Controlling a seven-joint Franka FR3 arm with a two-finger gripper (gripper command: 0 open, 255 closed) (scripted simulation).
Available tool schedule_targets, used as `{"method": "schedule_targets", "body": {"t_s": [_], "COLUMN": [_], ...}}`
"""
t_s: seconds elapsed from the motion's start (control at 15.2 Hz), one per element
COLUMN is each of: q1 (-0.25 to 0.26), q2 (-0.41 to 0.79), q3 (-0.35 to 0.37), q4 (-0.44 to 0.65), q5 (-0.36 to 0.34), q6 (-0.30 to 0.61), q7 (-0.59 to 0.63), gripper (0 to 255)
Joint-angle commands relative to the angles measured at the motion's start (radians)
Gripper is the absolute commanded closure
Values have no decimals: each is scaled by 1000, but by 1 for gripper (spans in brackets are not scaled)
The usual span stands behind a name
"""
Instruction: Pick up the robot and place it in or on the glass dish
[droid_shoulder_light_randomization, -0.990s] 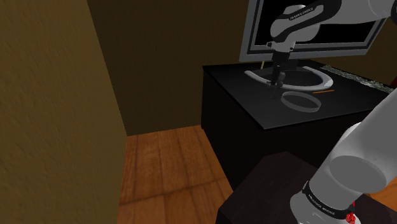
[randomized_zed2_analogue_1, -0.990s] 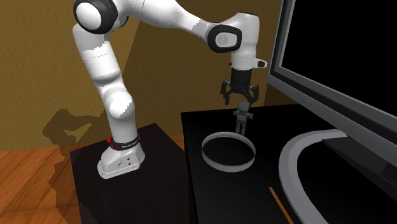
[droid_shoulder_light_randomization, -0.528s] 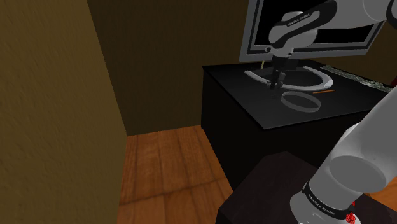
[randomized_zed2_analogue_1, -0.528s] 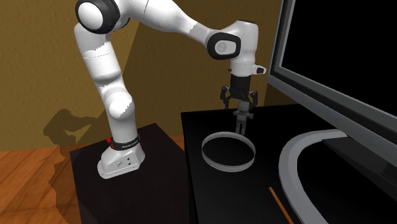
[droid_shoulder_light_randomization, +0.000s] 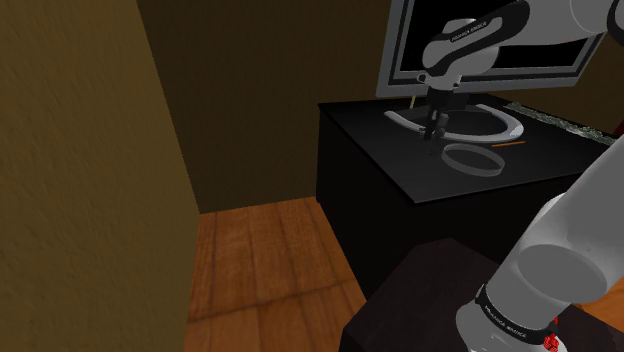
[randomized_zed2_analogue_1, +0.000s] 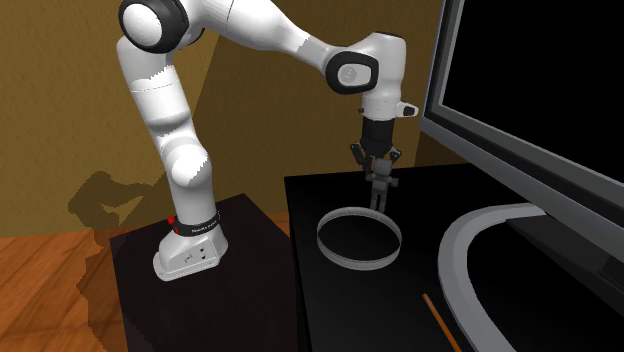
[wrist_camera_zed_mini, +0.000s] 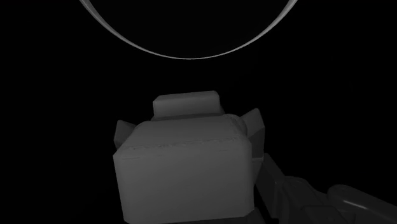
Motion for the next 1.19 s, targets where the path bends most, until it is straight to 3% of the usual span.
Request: {"method": "schedule_targets", "body": {"t_s": [0.0, 0.4, 1.12], "q1": [0, 0, 3], "q2": [0, 0, -39], "q3": [0, 0, 15], "q4": [0, 0, 114], "q5": [0, 0, -15], "q6": [0, 0, -149], "q7": [0, 0, 11], "gripper": [255, 255, 255]}}
